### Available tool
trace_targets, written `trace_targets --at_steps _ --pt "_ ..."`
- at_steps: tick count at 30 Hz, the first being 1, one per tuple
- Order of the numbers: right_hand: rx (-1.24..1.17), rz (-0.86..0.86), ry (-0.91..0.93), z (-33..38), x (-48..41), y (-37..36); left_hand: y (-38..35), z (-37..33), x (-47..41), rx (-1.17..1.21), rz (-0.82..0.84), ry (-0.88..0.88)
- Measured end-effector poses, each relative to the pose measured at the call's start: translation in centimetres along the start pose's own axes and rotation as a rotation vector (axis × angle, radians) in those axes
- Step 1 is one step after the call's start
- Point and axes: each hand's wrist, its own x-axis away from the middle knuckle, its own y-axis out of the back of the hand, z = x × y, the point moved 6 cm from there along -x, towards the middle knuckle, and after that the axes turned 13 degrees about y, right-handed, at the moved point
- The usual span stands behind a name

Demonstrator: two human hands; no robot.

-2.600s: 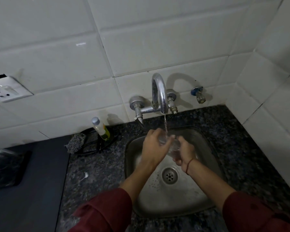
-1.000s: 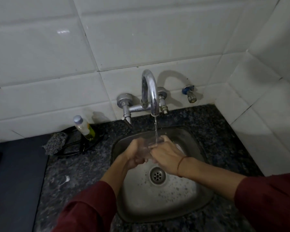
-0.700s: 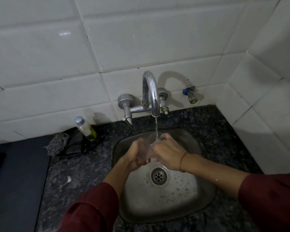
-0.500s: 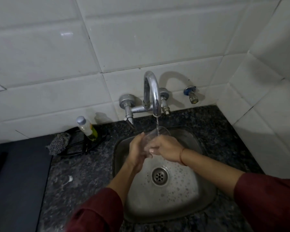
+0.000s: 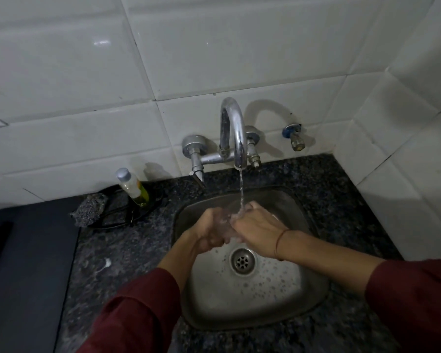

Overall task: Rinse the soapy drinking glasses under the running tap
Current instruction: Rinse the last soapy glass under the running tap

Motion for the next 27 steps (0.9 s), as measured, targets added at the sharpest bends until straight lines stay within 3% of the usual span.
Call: trace_targets --at_steps 1,3,6,7,8,9,11,13,15,18,19,21,23,27 --pt "0.108 0.010 -0.013 0.1 0.0 -0.1 0.1 0.0 0.1 -0.035 0.013 0.024" --pt "-0.030 -0.079 -0.057 -0.3 -0.4 -0.4 0.2 -0.7 0.1 0.001 -0.021 -0.057" --pt "-0.951 -0.383 -0.291 -2.6 0.4 -0.8 -0.3 -1.6 0.7 0.129 -0.079 -0.292" --pt "-1.143 -0.405 -0.302 -2.5 0.6 -0.7 -0.1 -1.7 1.0 0.134 -0.134 -0.333" --pt "-1.142 -0.389 -0.254 -2.3 0.7 -0.7 0.3 -1.7 1.0 0.107 -0.190 -0.318" --pt "-0.956 -0.318 -0.168 -1.8 0.9 -0.4 0.5 -1.6 1.1 0.070 -0.207 -0.253" --pt "-0.363 -0.138 -0.075 -0.7 1.0 0.3 0.2 -1.1 0.8 -0.033 -0.085 -0.067" --pt "-0.109 -0.129 -0.085 -0.3 1.2 0.8 0.2 -1.2 0.4 -0.017 -0.004 -0.053" --pt "-0.243 -0.204 -0.181 -0.6 1.0 0.7 -0.2 -1.6 0.2 0.110 -0.002 -0.143" --pt "-0.789 -0.368 -0.253 -1.7 1.3 0.5 -0.2 -1.5 0.2 0.178 -0.082 -0.233" --pt "-0.790 -0.355 -0.219 -1.7 1.4 0.7 -0.3 -1.4 0.5 0.151 -0.075 -0.209" --pt "-0.451 -0.165 -0.181 -0.8 1.6 0.8 -0.9 -1.4 1.1 0.097 0.034 -0.115" --pt "-0.289 -0.180 -0.225 -1.1 1.7 0.5 -1.3 -1.6 1.6 0.113 0.070 -0.106" --pt "-0.888 -0.484 -0.295 -2.5 1.5 0.2 -0.8 -2.6 1.5 0.202 -0.122 -0.353"
